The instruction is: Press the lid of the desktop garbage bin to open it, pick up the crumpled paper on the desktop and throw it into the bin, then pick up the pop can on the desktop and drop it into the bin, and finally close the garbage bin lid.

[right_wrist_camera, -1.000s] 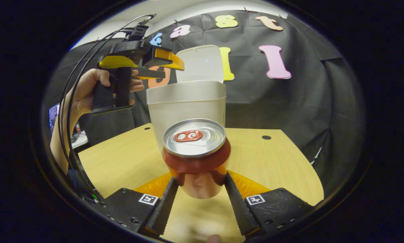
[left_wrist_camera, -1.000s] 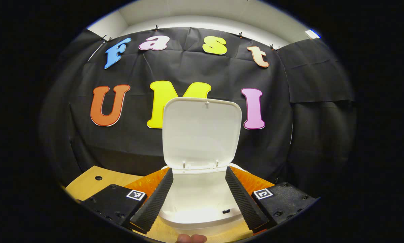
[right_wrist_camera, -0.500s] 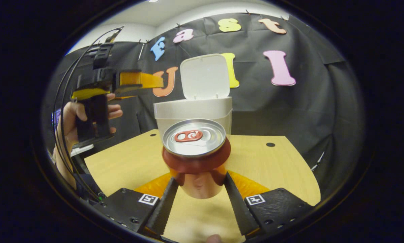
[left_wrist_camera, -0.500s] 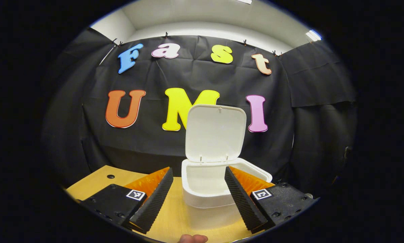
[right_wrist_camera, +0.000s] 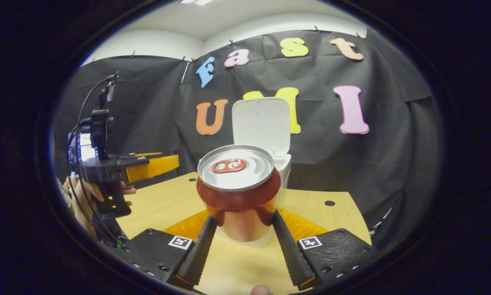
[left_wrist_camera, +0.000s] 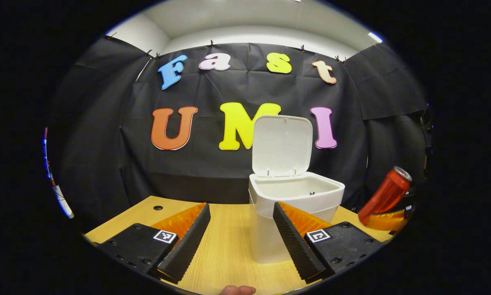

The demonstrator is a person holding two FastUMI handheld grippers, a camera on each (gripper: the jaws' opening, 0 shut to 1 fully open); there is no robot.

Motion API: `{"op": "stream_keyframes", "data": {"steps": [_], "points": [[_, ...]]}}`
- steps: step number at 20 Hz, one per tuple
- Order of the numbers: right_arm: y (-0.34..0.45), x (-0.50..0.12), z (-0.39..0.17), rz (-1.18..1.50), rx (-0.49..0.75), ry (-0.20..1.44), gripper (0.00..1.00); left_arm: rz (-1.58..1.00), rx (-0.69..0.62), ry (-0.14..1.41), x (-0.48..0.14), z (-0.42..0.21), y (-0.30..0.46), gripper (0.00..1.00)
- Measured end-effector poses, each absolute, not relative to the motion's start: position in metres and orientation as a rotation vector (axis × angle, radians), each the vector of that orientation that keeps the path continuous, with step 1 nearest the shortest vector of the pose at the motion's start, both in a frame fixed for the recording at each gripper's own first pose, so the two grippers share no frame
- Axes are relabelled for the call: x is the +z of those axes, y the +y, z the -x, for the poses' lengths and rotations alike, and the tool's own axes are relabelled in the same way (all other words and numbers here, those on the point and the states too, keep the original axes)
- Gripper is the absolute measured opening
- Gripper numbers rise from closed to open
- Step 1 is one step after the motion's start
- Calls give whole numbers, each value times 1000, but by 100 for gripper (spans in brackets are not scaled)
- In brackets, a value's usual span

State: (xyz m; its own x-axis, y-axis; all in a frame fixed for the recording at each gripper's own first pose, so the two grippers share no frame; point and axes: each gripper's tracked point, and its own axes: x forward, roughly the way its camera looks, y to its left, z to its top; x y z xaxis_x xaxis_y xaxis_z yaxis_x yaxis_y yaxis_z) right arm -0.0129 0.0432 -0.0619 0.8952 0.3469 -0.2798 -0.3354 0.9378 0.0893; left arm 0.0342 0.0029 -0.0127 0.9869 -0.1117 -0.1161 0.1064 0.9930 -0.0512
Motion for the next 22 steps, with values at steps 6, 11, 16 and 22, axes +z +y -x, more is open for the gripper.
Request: {"op": "stream_keyframes", "data": {"steps": [6, 11, 16, 22], "points": [[48, -35, -14, -107, 400, 349, 79, 28, -86, 119, -26, -20, 16, 99], [58, -6, -44, -126, 407, 340, 79, 1, -48, 105, -28, -8, 35, 99], [72, 13, -78, -94, 406, 326, 78, -4, -27, 102, -28, -2, 53, 99], [82, 15, -120, -48, 371, 310, 78, 8, -8, 99, -28, 9, 69, 99]]}}
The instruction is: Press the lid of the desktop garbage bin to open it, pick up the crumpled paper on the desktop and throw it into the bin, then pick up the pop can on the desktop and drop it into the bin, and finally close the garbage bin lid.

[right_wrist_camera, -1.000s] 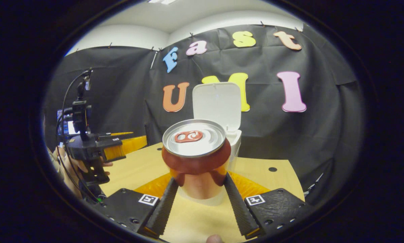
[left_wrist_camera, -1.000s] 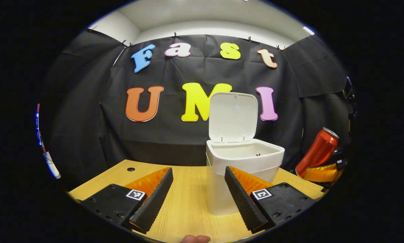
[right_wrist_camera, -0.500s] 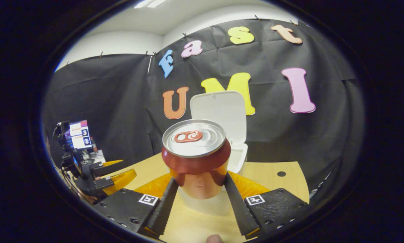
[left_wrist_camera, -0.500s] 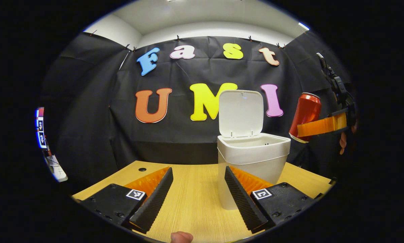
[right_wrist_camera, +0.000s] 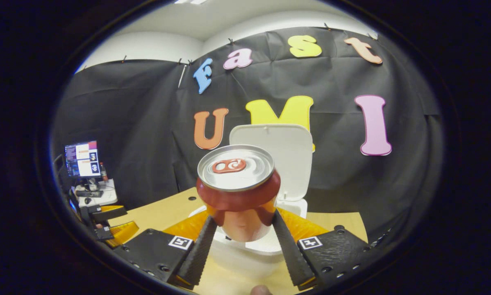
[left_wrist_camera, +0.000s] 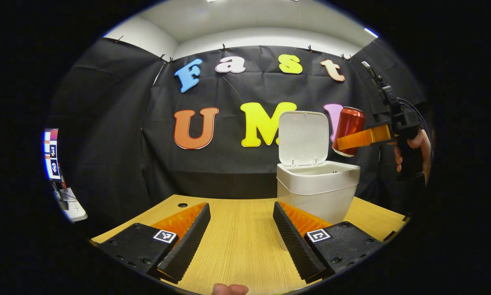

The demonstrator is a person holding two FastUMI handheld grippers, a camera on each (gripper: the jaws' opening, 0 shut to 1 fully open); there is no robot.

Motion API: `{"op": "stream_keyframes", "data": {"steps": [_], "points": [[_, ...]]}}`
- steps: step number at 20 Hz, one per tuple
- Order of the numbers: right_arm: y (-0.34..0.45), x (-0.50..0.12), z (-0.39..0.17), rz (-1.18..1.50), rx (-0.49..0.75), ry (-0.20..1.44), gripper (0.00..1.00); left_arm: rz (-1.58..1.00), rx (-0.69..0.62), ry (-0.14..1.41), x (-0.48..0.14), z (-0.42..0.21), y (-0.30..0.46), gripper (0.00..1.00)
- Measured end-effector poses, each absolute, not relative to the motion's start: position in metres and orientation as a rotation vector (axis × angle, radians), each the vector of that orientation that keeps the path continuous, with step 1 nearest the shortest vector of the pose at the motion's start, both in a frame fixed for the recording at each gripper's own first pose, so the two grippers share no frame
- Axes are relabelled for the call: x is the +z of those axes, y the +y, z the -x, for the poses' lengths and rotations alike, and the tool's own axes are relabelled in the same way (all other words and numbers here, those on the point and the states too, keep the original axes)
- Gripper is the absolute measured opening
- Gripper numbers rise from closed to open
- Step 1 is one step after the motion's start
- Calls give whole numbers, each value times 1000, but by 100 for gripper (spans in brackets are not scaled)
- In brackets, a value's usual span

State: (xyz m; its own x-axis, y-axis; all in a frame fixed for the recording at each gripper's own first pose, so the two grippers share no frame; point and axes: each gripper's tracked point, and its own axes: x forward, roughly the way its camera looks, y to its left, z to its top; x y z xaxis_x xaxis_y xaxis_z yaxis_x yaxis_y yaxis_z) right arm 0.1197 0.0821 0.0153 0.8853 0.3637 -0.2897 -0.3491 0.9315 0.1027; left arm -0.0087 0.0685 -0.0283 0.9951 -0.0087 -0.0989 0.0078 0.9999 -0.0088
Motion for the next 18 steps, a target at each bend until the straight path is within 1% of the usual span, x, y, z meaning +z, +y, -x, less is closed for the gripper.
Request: {"op": "stream_keyframes", "data": {"steps": [5, 11, 13, 18], "points": [[87, 9, -148, 4, 327, 322, 78, 18, 2, 111, -34, 9, 81, 99], [88, 4, -162, 18, 296, 334, 79, 38, 6, 115, -40, 9, 88, 99], [85, 2, -168, 13, 277, 334, 81, 39, 2, 111, -38, 8, 87, 99], [83, -1, -174, -12, 252, 346, 82, 39, -10, 102, -35, 9, 84, 99]]}}
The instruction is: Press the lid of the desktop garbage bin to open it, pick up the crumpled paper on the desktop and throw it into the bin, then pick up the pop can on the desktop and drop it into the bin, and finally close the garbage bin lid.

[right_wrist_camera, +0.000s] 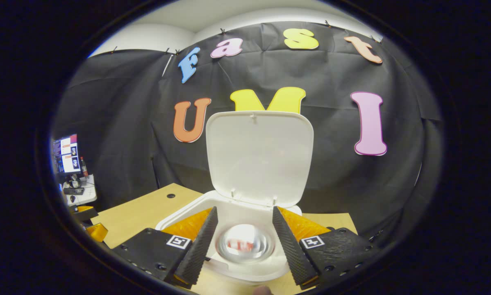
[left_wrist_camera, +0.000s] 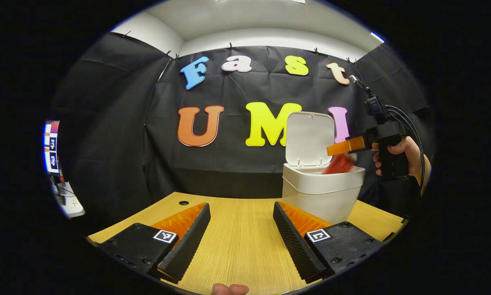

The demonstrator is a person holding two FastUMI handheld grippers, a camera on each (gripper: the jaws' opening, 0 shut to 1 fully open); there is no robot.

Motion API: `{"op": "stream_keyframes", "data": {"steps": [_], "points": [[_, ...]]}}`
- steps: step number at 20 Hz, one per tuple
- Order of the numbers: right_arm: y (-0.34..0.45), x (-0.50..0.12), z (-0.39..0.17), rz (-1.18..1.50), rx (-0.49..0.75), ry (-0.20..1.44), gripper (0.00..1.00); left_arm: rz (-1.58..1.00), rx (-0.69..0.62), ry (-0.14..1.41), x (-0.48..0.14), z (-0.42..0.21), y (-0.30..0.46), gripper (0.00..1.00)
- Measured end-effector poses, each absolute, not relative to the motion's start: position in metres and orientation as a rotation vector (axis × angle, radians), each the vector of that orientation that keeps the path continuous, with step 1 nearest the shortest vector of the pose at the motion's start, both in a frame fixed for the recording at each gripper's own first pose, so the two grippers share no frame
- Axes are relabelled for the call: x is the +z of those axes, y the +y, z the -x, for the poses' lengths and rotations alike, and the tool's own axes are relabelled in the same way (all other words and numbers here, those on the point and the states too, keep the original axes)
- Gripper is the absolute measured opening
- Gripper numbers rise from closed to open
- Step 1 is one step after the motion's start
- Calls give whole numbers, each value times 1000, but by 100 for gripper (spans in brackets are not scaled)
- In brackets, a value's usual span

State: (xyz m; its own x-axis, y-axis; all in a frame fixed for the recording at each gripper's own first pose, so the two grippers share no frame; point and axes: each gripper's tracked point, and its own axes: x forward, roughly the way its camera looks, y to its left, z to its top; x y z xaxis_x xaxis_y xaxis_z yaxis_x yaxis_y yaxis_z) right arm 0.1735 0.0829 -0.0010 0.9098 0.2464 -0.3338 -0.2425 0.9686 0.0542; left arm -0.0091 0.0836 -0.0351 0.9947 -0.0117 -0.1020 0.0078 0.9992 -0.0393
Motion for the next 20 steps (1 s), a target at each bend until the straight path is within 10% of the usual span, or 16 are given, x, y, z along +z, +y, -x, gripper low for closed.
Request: {"op": "stream_keyframes", "data": {"steps": [20], "points": [[123, 138, -185, 59, 157, -24, 95, 48, -44, 79, -38, 13, 75, 99]]}}
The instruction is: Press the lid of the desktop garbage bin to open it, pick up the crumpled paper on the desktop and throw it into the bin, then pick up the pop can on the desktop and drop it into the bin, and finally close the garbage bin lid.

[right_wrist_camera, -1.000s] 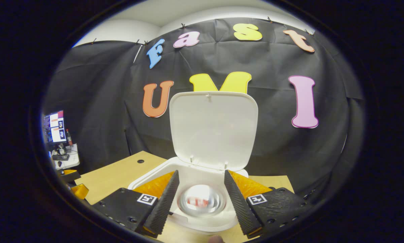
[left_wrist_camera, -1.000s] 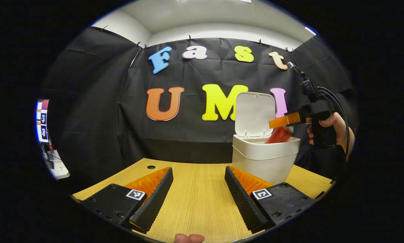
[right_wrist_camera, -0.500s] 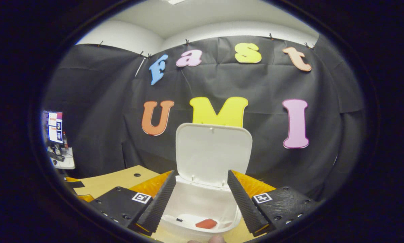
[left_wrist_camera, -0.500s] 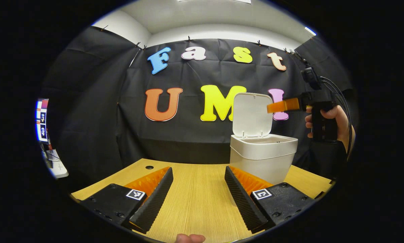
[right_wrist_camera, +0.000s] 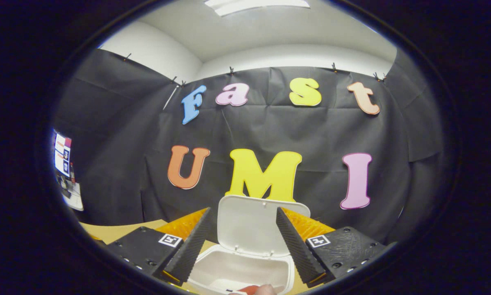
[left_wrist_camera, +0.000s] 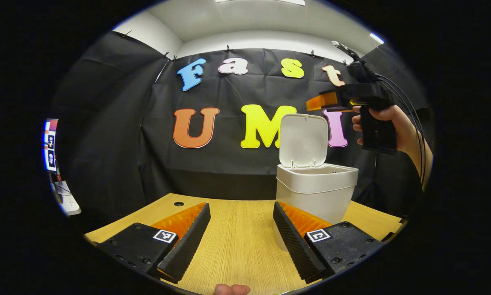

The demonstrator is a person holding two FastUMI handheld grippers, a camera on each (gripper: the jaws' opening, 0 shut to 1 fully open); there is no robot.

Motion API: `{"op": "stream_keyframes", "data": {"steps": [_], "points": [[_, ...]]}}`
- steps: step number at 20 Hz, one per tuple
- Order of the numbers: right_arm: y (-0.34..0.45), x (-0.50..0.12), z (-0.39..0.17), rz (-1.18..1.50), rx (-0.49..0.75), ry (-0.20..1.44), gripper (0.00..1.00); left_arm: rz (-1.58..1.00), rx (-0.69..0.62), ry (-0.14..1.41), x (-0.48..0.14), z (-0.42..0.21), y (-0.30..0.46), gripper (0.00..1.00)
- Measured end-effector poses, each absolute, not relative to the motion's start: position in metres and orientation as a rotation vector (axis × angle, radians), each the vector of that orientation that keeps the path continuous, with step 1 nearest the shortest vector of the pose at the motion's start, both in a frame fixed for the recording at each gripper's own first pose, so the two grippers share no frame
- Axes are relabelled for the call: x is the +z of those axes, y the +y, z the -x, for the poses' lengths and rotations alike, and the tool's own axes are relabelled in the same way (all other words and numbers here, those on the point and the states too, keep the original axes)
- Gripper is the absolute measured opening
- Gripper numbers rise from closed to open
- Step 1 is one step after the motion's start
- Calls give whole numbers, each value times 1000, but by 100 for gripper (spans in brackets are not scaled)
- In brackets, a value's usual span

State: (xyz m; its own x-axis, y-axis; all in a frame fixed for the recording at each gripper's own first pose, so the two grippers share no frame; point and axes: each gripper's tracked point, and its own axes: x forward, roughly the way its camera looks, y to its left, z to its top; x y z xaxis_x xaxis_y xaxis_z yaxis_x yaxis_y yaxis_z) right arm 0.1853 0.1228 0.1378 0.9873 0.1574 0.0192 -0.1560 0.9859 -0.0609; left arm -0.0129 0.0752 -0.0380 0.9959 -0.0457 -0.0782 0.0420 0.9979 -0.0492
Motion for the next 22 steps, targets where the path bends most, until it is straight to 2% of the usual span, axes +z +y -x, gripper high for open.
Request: {"op": "stream_keyframes", "data": {"steps": [6, 7, 14, 15, 22], "points": [[124, 150, -220, 56, 121, -3, 95, 55, -54, 61, -29, 12, 78, 99], [124, 150, -226, 51, 118, 3, 97, 54, -52, 64, -30, 11, 80, 99], [116, 151, -264, 32, 74, 33, 92, 36, -36, 51, -22, 10, 84, 99], [112, 151, -269, 28, 64, 34, 95, 33, -32, 50, -22, 10, 86, 99], [108, 148, -284, 13, 41, 43, 95, 35, 4, 48, -21, 13, 98, 99]]}}
